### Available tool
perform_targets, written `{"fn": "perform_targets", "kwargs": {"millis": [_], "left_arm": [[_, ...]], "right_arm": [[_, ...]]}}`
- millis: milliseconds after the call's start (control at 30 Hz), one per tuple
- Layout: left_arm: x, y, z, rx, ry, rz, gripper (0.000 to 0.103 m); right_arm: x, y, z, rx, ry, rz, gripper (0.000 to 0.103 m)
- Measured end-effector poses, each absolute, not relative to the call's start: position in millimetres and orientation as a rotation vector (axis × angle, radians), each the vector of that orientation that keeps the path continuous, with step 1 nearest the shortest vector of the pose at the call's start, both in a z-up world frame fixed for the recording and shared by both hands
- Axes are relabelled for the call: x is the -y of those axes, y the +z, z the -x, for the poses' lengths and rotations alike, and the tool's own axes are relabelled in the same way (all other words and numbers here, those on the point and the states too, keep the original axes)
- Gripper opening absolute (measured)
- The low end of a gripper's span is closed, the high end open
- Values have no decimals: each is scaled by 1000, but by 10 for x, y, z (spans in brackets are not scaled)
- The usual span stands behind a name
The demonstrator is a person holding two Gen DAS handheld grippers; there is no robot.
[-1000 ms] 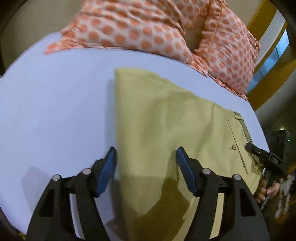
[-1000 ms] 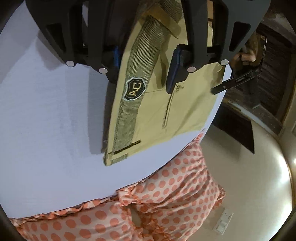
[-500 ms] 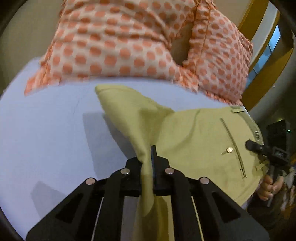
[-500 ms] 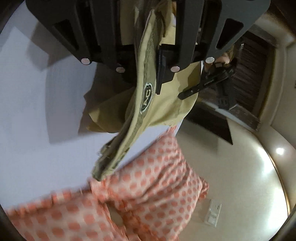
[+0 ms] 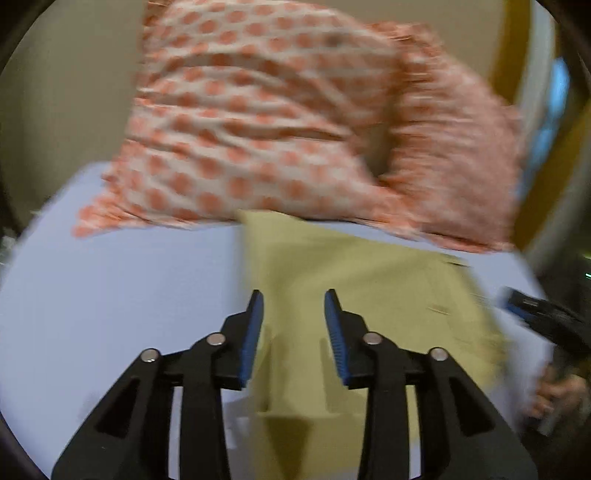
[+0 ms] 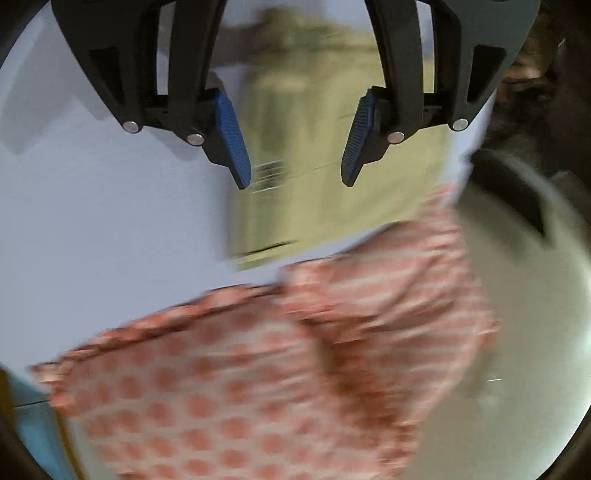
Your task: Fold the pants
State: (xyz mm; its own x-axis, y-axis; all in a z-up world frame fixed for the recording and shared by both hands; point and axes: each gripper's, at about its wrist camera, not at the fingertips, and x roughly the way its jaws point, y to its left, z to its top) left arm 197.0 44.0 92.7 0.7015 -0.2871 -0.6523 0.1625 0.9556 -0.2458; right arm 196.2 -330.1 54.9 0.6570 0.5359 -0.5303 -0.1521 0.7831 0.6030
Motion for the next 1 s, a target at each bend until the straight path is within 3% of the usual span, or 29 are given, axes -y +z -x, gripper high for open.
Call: {"fn": "perform_targets", "kwargs": {"millis": [67,133,233,300,400,467,533,600,767,1000], "left_arm": [[-264,868,-1853,-791,-337,173,49],[-80,685,-1877,-876,-360,149,50],[33,364,-1982,-975,-307,129,50],[67,335,-1911,-944,-292,104,51],[88,388,-1681,-921,-260,62,63],[62,460,-1413,-892,-245,45,71],[15,480,-1090,-876,-217,25,87],[-23,459,-849,-869,-173,-1,92],[-114,305,-666,-900,-136,-10,92],[-103,148,-732,-902,-74,-51,101]], "right_arm": [[3110,553,-1924,-782,503,-537,60],[2906,504,-1950,-830,523,-504,76],[2826,282,-2000,-920,460,-504,76],[2868,271,-1926,-903,450,-538,76],[2953,329,-1679,-870,417,-533,77],[2958,433,-1498,-850,359,-494,86],[2845,544,-1220,-791,340,-415,102],[2671,564,-987,-747,327,-322,102],[2176,359,-793,-791,280,-101,102],[1974,133,-816,-871,190,-35,102]]}}
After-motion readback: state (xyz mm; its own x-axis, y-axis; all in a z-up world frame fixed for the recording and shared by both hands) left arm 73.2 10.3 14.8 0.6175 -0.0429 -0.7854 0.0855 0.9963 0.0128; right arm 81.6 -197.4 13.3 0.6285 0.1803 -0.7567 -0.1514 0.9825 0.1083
